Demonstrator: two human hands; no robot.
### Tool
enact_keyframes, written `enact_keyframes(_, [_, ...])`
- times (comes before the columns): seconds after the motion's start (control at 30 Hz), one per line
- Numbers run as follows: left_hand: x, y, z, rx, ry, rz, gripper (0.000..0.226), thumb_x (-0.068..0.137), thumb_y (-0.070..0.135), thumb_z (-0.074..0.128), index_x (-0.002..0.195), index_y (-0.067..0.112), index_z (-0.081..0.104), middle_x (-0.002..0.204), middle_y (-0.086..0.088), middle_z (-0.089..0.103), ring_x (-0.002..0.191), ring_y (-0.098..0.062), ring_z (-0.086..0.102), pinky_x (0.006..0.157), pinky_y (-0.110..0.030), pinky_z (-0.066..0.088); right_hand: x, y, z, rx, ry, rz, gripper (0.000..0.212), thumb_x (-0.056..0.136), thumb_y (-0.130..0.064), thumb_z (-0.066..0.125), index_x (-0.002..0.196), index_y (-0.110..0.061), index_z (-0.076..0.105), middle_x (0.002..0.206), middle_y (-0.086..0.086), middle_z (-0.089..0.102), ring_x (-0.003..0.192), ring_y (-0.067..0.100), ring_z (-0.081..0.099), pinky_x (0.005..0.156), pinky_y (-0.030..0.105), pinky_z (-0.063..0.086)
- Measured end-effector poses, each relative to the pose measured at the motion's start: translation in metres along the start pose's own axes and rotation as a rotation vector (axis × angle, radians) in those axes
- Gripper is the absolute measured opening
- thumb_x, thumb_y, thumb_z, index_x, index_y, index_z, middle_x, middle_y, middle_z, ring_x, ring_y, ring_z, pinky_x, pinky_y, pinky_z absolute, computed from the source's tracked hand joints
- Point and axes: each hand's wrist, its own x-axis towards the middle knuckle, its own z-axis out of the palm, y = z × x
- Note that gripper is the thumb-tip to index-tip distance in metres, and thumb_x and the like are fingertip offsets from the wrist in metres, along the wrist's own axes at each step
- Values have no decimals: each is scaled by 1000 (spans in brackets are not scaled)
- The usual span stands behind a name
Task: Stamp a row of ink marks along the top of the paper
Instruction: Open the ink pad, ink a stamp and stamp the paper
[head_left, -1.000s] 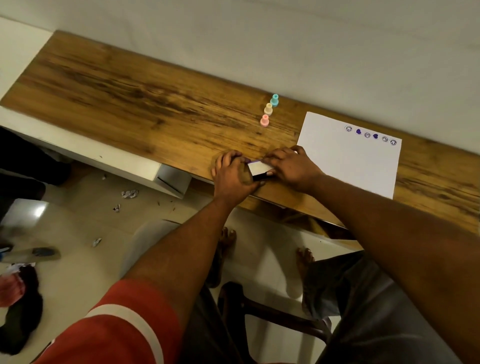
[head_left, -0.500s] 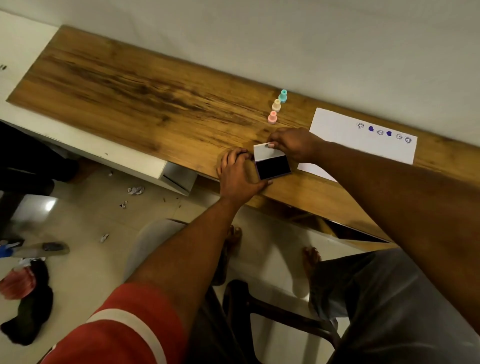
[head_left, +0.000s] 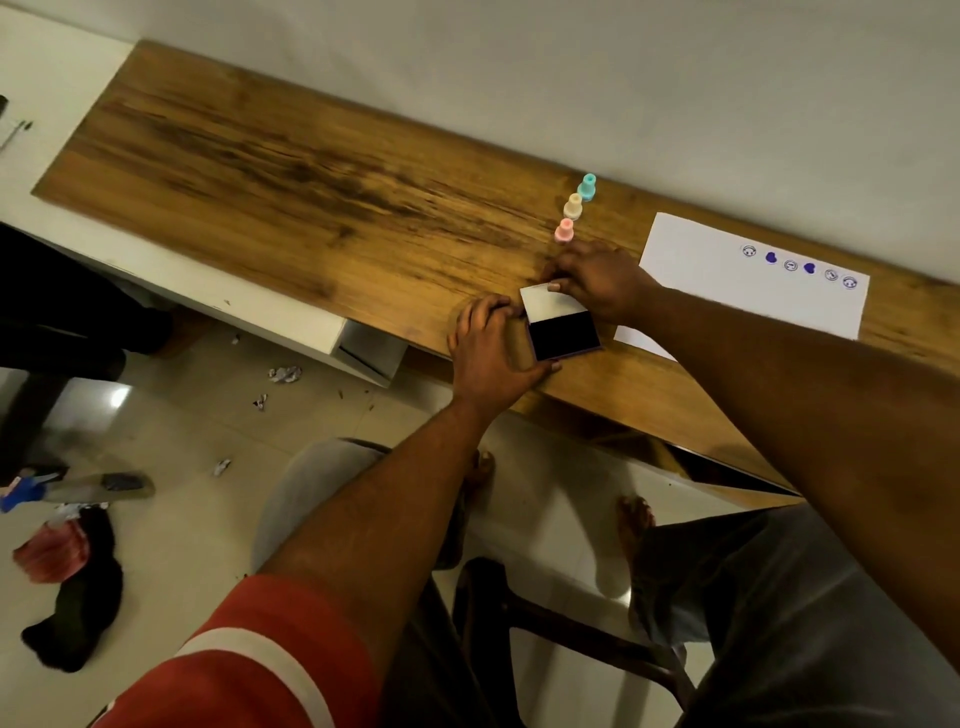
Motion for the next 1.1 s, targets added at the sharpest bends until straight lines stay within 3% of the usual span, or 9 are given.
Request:
enact_keyframes(0.2, [0,0,-1,-2,-1,-4,87,64,72,83,133,24,59,148,-1,49,146,-26,33,112,-51,34,-10,2,5,-28,70,-1,45,97,-47,62,136,-25,63,140,0,58,127,24,52,97,37,46])
enact_keyframes(0.77, [0,0,1,-12,19,-26,102,62,75,83,140,18,53,149,-4,48,144,-26,36,115,-49,34,-7,-16,11,-102,135,86,51,92,-51,66,138,-32,55,148,0,51,133,27,48,104,48,43])
enact_keyframes(0.87, [1,0,0,-15,1,-34,103,62,75,83,142,18,51,151,-4,47,146,-26,33,116,-49,33,-6,-16,6,-86,212,61,44,94,-50,63,132,-29,61,140,-1,58,126,24,53,99,41,47])
enact_keyframes(0.97, [3,2,-3,-7,-30,-29,109,60,79,83,145,19,49,154,-4,44,147,-26,31,117,-50,32,-2,-13,-12,-108,385,73,32,99,-49,56,117,-24,67,115,1,69,101,20,62,76,29,48])
enact_keyframes(1.03, [5,5,-7,-9,-44,-11,113,59,81,82,148,20,46,156,-3,41,148,-25,30,117,-48,31,4,-14,-29,-195,467,129,39,103,-52,47,110,-19,68,99,5,72,86,22,65,67,27,43])
enact_keyframes(1.1, [10,8,-12,-19,-18,-2,114,60,84,78,148,21,46,156,-2,41,146,-24,32,115,-47,33,14,-19,-43,-304,396,250,49,105,-53,41,107,-12,69,96,10,72,86,28,68,68,30,43])
